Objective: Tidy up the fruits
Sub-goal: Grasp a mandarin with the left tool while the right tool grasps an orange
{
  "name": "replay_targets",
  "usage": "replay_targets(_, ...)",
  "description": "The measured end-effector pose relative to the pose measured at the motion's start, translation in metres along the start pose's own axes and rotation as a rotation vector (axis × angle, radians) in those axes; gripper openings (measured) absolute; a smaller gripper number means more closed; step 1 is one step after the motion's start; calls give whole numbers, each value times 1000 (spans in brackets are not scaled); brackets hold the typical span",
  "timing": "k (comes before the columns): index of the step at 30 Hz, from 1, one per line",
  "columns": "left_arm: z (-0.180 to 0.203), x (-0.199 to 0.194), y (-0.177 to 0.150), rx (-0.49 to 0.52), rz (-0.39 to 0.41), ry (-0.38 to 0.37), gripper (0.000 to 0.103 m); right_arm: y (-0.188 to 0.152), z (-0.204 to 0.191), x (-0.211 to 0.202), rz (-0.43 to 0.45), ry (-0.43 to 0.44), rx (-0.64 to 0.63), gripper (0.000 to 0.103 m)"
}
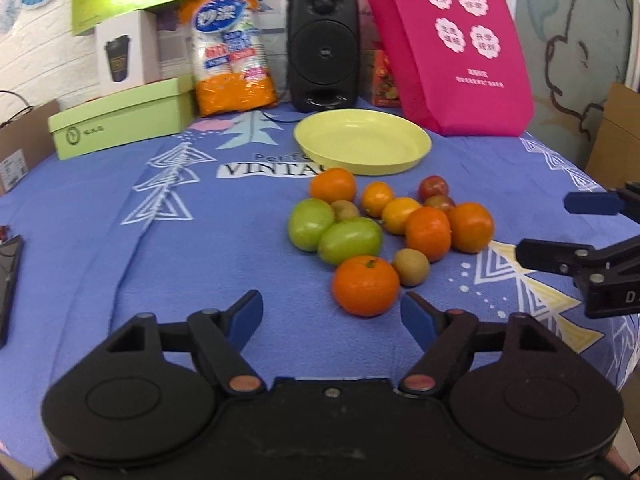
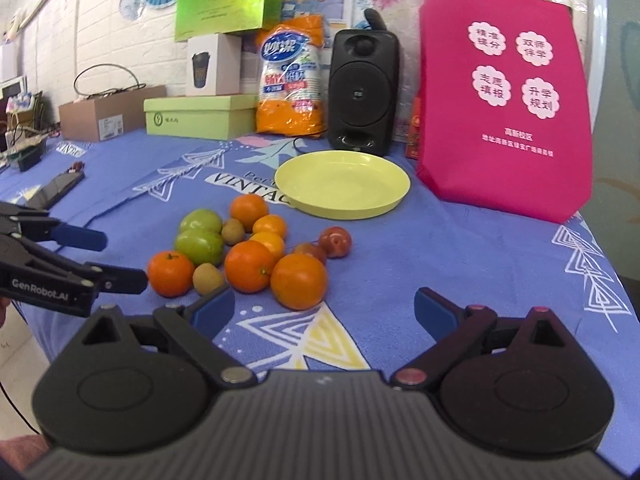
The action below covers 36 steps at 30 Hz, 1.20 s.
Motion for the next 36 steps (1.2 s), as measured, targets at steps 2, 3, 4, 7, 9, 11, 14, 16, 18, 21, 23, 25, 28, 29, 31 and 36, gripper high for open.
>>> replay_targets(2, 6, 7, 0, 0, -3, -25, 77, -1, 0, 5, -11, 9, -5, 97)
replay_targets(3, 8, 11, 1, 1, -2, -35, 76, -2, 0, 7, -14, 17, -6, 97)
replay_targets(4, 11, 14, 2, 3, 0, -39, 73, -2, 0, 9, -15, 22, -7, 97)
replay_targets(7, 15, 24, 4, 13, -10, -49, 55, -2, 0, 13, -20, 36, -11, 92)
replay_targets(9, 15, 30, 4, -1, -19, -66, 49, -2, 0, 15, -27, 45, -12, 92)
replay_targets(11, 14, 32, 4, -20, -23, -84, 47, -2, 0, 18, -33, 54, -10, 92)
replay_targets(14, 12, 35, 4, -32, -25, -87, 47, -3, -2, 21, -41, 64, -9, 92)
replay_targets(16, 12, 37, 5, -35, -26, -88, 46, -3, -3, 23, -44, 68, -10, 92)
replay_targets(18, 12, 38, 7, -24, -24, -85, 42, -2, -4, 26, -44, 70, -13, 92)
replay_targets(21, 12, 37, 8, -19, -26, -88, 41, -1, -6, 32, -49, 71, -15, 86)
replay_targets(23, 12, 37, 7, -20, -27, -88, 41, -2, -6, 39, -66, 70, -16, 77)
replay_targets(25, 13, 36, 6, -12, -26, -85, 40, -4, -6, 47, -89, 62, -11, 72)
replay_targets(28, 13, 36, 6, -13, -25, -84, 40, -6, -8, 58, -113, 71, -13, 65)
replay_targets(29, 13, 35, 6, -15, -26, -84, 40, -6, -9, 62, -116, 68, -14, 64)
replay_targets(31, 12, 35, 5, -19, -27, -85, 40, -5, -10, 68, -116, 61, -24, 63)
replay_targets(36, 10, 33, 5, -21, -27, -83, 40, -1, -10, 79, -111, 78, -16, 54)
Point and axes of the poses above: each gripper's, at about its wrist camera, not at the fingertips, and x roughly the way its jaws point, z to its right, y to its top, the point moved 9 cm from there along x, roughly the way its jaws point, and after that the axes turned 3 degrees about -y, right-handed, at the moved point
